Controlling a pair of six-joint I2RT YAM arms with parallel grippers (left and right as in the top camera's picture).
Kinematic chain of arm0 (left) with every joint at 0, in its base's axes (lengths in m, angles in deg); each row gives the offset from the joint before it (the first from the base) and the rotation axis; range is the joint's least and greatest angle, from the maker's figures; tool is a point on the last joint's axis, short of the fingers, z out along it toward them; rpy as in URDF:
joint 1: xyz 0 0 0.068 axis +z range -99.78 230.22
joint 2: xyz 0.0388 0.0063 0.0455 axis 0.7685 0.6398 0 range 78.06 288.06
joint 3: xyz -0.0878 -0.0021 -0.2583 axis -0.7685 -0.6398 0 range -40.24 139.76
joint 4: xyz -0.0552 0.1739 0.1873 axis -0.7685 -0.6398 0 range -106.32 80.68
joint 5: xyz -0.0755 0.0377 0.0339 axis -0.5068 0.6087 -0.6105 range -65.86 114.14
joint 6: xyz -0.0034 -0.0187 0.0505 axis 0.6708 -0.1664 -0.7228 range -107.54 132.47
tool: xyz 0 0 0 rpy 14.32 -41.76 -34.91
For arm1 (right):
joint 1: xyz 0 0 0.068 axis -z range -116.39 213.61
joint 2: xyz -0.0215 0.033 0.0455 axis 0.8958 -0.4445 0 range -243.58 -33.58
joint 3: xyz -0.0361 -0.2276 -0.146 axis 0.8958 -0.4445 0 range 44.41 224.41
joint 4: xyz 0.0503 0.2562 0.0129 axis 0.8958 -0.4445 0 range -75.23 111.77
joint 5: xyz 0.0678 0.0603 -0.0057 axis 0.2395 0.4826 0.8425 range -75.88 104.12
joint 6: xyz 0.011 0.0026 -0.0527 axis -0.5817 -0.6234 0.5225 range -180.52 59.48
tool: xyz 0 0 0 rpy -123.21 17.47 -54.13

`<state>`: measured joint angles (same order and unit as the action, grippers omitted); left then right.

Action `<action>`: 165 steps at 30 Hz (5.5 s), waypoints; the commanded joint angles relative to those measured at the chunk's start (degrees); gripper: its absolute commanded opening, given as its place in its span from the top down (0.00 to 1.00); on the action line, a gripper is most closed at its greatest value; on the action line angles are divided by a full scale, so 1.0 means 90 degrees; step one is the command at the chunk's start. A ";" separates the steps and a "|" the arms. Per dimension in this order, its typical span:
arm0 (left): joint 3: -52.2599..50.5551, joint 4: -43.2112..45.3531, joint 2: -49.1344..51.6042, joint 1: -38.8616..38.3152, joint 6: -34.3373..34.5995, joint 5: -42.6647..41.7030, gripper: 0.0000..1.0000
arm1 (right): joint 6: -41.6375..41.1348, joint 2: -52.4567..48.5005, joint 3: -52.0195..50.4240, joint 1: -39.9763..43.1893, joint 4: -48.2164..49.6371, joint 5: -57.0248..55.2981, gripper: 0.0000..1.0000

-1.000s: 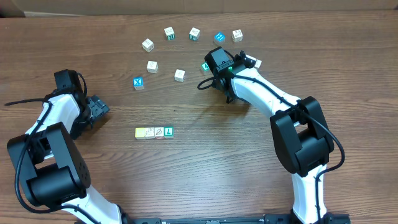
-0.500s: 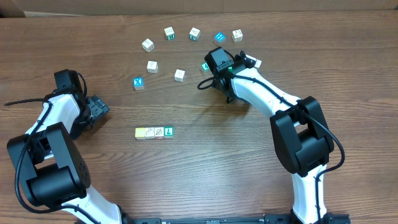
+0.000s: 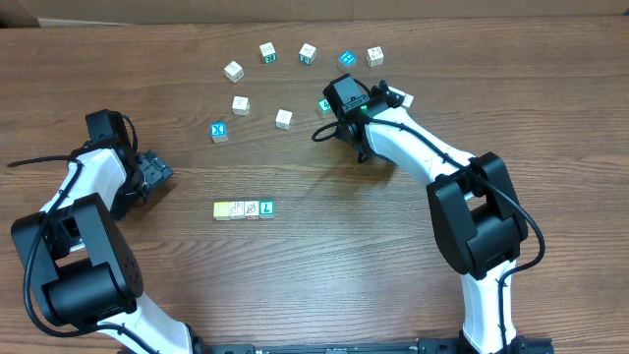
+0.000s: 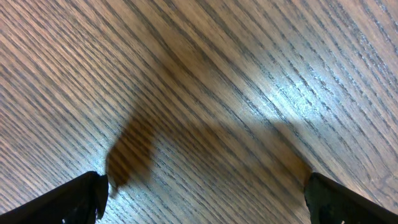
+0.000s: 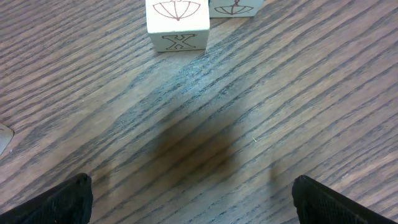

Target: Form a horizontal line

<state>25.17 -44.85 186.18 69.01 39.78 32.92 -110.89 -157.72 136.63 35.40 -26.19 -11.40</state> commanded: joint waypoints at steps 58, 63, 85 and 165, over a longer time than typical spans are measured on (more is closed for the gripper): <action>-0.0051 0.0425 -0.2579 -0.0828 -0.1693 -0.0090 0.00 | -0.0027 0.0182 -0.0039 0.0000 0.0039 -0.0087 0.00; -0.0151 0.1025 -0.2667 -0.0928 -0.1802 -0.0495 0.00 | -0.0027 0.0182 -0.0039 0.0000 0.0036 -0.0087 0.00; -0.4250 0.4461 -0.3832 -0.1753 -0.2664 -0.0629 0.01 | -0.0029 0.0182 -0.0039 0.0000 0.0039 -0.0087 0.00; -0.7240 0.3441 -1.1778 -0.2387 -0.3373 -0.0719 0.01 | -0.0029 0.0182 -0.0039 0.0000 0.0036 -0.0087 0.00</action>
<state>-39.77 -13.86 82.62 47.94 10.90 25.86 -110.89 -157.72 136.63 35.40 -25.98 -11.42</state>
